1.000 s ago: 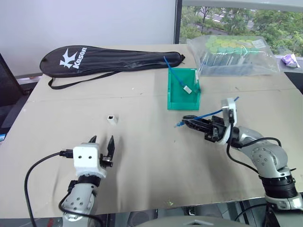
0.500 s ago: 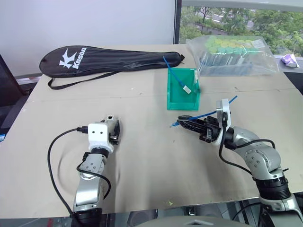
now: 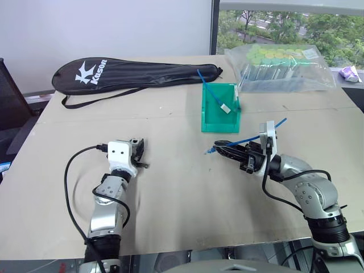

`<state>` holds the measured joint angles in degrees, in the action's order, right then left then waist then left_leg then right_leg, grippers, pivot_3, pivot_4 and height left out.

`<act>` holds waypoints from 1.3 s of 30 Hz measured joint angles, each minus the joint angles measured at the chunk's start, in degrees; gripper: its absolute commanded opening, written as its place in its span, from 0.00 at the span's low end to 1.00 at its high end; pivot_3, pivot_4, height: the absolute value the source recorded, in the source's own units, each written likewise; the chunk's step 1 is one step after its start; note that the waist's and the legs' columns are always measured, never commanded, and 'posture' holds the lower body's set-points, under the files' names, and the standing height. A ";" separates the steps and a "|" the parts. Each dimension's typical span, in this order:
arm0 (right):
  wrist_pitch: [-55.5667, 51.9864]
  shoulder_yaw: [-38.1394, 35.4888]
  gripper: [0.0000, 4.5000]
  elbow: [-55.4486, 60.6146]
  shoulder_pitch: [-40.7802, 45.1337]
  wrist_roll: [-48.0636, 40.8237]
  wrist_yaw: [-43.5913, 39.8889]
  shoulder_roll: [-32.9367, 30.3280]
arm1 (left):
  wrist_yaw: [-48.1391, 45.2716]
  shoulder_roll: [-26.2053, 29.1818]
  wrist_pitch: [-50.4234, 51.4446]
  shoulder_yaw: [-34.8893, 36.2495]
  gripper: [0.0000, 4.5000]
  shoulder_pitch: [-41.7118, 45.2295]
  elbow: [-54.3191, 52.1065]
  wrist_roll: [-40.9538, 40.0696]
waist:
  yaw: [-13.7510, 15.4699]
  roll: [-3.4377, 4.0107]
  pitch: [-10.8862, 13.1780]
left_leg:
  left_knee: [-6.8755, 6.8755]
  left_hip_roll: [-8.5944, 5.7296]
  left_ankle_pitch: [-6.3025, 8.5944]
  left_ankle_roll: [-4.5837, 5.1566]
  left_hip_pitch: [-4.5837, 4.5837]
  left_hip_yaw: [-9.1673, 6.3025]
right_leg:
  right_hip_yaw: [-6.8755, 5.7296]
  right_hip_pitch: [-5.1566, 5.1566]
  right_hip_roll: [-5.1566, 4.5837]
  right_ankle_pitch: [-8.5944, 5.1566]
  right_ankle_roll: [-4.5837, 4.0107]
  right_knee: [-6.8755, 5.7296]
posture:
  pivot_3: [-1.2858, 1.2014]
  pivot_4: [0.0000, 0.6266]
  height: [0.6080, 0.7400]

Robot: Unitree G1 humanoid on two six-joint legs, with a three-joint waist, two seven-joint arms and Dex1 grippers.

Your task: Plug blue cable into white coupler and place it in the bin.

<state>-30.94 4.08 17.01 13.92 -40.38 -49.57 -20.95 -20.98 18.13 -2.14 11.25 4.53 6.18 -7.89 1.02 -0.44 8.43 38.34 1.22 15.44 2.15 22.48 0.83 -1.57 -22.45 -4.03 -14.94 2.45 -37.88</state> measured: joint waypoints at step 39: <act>11.26 14.50 0.00 -6.78 13.69 26.29 -10.87 -10.38 | -59.73 2.62 -11.49 -24.73 0.12 27.91 26.74 -3.45 | -0.24 -0.26 0.22 | 0.06 -0.06 0.01 0.02 0.33 0.02 | 0.05 -0.23 0.37 0.00 0.02 0.12 | 0.52 0.24 1.00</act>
<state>-19.68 18.58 10.23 27.62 -14.08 -60.44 -31.33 -80.71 20.75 -13.63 -13.48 32.44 32.92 -11.33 0.79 -0.70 8.66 38.40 1.15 15.45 2.17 22.82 0.85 -1.52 -22.68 -3.66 -14.94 2.47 -37.76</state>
